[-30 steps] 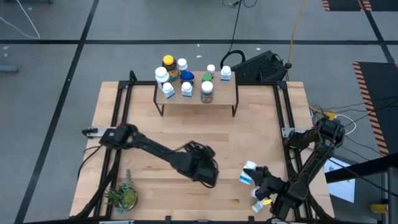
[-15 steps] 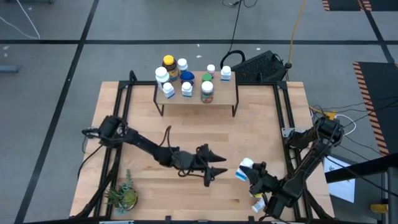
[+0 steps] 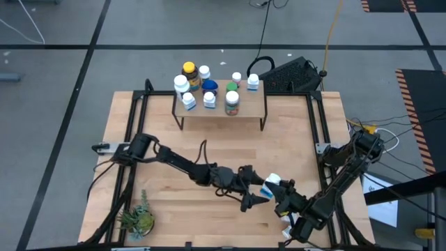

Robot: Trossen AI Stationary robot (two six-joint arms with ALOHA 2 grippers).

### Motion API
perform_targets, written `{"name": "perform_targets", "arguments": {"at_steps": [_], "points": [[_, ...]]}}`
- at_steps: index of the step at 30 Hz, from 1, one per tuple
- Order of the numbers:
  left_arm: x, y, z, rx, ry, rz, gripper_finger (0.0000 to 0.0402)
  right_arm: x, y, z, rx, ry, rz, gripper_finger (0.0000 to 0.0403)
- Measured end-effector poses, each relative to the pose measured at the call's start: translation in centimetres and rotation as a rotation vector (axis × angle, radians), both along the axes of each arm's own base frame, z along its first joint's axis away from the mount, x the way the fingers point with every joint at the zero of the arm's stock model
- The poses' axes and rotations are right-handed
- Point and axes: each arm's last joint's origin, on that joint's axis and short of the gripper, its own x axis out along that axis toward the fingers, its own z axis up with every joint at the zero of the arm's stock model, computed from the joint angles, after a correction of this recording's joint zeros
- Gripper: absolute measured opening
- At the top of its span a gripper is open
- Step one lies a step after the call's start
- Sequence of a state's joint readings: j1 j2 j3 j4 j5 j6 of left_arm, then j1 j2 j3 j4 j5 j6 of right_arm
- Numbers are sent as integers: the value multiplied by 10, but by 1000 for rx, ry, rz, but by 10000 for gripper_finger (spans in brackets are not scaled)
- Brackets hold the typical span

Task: Pick and place medicine bottles onto shelf by color
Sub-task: Put the white blue medicine bottle on the shelf

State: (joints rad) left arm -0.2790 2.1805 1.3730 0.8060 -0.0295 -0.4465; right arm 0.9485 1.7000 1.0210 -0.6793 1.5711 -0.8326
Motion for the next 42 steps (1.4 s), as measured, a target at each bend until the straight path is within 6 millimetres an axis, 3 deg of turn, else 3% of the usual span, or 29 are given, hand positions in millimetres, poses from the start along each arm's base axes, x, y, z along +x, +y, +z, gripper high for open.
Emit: {"name": "perform_targets", "arguments": {"at_steps": [5,13,17,22,29,36,42], "points": [[3,1,6,-5,-18,-23,315,-2,2,0,1,-7,8,157],[4,4,4,-40,23,-27,195,0,5,0,43,-13,12,164],[4,4,2,-38,35,-31,176,1,5,2,140,-25,17,180],[4,3,2,-58,43,-27,188,0,6,16,456,-93,34,211],[4,1,9,17,-20,-55,177,-14,-4,59,943,-262,50,264],[0,-10,12,205,-104,6,171,-40,-41,108,1428,-456,-7,289],[-5,-23,9,431,-86,215,171,-55,-68,136,1933,-491,-106,285]]}}
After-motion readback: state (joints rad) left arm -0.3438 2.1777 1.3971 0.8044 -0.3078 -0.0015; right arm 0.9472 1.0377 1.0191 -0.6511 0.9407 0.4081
